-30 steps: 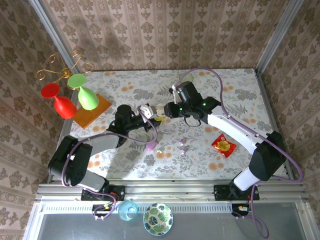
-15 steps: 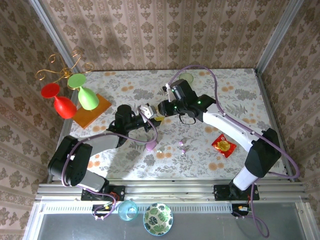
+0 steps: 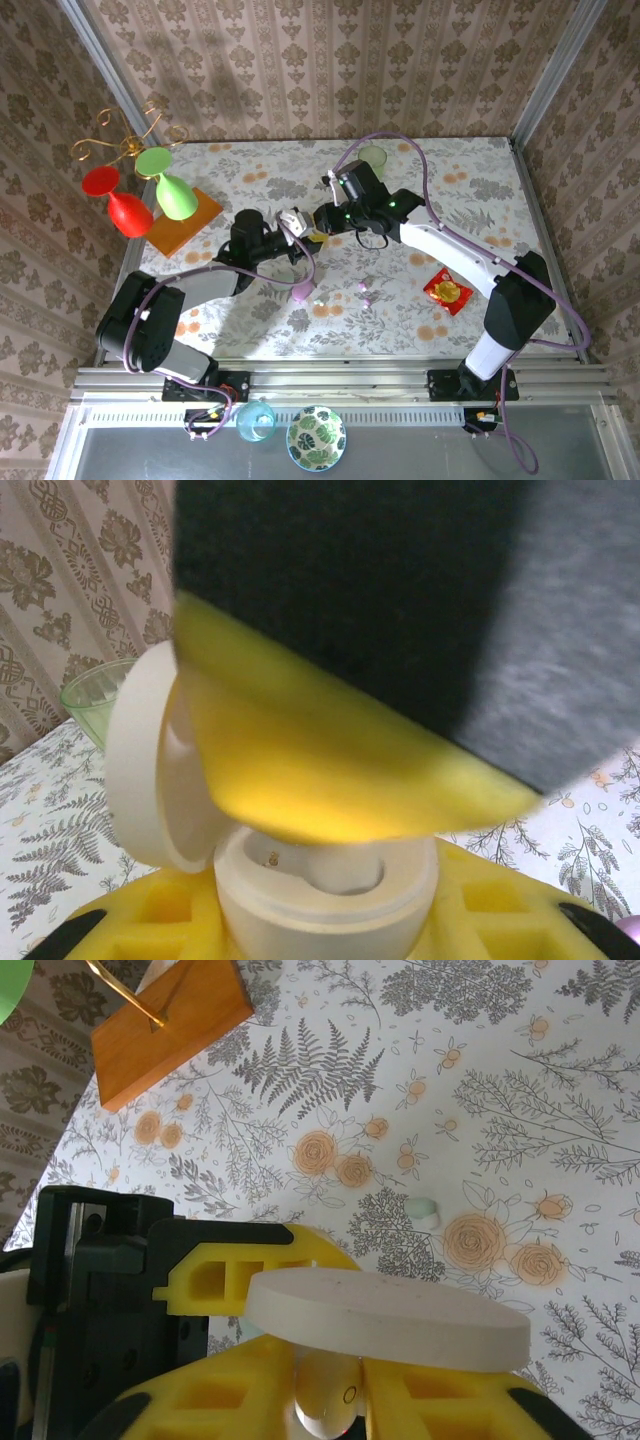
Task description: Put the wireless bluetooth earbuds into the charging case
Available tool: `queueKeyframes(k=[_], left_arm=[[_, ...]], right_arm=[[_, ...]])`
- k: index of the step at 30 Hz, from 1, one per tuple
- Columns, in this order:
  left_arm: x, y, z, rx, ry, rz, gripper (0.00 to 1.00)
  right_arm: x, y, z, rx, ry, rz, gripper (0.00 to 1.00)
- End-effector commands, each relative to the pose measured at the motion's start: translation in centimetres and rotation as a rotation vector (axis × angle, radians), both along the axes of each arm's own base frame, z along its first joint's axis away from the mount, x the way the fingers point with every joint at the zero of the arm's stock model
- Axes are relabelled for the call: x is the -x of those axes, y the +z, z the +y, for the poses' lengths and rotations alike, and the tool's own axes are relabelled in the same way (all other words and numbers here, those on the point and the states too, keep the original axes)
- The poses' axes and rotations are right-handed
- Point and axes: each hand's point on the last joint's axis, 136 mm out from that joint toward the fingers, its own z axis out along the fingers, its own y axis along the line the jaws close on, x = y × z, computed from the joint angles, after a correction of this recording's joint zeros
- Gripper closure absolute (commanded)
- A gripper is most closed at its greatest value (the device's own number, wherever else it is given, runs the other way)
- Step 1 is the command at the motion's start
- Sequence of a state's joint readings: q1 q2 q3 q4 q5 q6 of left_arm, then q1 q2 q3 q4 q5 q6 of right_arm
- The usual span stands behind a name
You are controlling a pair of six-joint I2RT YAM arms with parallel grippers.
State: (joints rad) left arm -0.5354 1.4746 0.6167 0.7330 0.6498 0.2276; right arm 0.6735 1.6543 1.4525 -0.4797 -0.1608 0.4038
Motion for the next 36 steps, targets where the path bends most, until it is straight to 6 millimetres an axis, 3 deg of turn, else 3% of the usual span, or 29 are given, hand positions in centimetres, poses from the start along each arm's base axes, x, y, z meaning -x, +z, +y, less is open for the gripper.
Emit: queueKeyframes(k=[1, 13, 20, 24, 30, 36], left_arm=[[-0.4, 1.1, -0.3, 0.025, -0.003, -0.005, 0.82], [-0.7, 1.0, 0.2, 0.029, 0.011, -0.011, 0.82], [-0.3, 1.1, 1.0, 0.033, 0.004, -0.015, 0.82], [1.5, 0.9, 0.7, 0.017, -0.084, -0.056, 0.82], [3.5, 1.6, 0.5, 0.003, -0.159, -0.111, 0.82], [4.0, 1.9, 0.3, 0.024, -0.18, -0.124, 0.81]], right_arm=[[0.1, 0.5, 0.5, 0.005, 0.022, -0.013, 0.68], [1.3, 2.8, 0.1, -0.075, 0.032, -0.055, 0.64], [2.9, 4.7, -2.6, -0.158, -0.023, -0.076, 0.57], [2.0, 5.3, -3.7, -0.19, -0.068, -0.067, 0.56], [-0.5, 6.0, -3.3, -0.178, -0.077, -0.076, 0.54], [-2.0, 4.2, -1.4, -0.208, -0.036, 0.002, 0.54]])
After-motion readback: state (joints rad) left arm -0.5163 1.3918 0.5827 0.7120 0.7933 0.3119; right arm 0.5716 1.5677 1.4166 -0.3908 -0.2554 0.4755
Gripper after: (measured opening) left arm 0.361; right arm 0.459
